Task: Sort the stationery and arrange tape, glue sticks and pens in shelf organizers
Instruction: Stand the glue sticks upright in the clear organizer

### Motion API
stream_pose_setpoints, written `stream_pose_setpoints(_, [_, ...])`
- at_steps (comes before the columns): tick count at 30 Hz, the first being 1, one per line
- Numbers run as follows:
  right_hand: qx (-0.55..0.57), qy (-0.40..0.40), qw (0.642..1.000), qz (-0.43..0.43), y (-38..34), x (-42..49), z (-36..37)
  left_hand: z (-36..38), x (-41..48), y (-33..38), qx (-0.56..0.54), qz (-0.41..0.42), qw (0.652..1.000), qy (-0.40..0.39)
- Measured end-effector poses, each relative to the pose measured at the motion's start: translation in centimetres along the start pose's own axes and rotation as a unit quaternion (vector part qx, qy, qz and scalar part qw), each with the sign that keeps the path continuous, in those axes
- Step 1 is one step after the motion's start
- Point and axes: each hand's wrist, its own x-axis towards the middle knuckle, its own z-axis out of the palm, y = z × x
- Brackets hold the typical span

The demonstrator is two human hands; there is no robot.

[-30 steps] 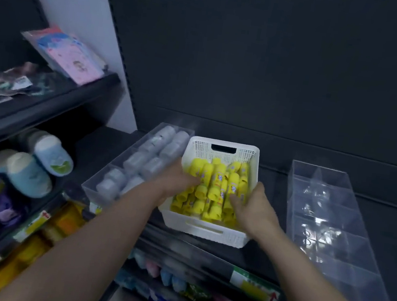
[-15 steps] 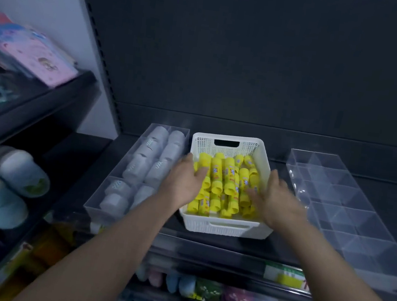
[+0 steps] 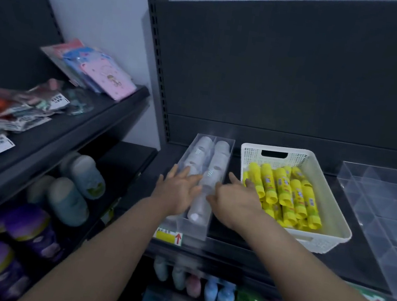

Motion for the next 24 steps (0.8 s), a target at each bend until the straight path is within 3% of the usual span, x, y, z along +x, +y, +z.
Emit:
stream_pose_setpoints(17, [0.018,-0.009,1.0,-0.023,-3.8,1.5,1.3,-1.1,-0.1,-4.0,0.035,-0.015,0.999,0.007])
stream_pose_setpoints(21, [0.073,0.062,0.995,-0.022,-2.3,0.3,0.9,-1.7,-0.4,-2.2,0.003,-0.011,0.998,0.055])
stream_pose_setpoints(24, [0.056,0.136,0.989,0.0,0.7,-1.7,0.1,-2.4,0.1,1.6,-0.035,0.05,0.991,0.119])
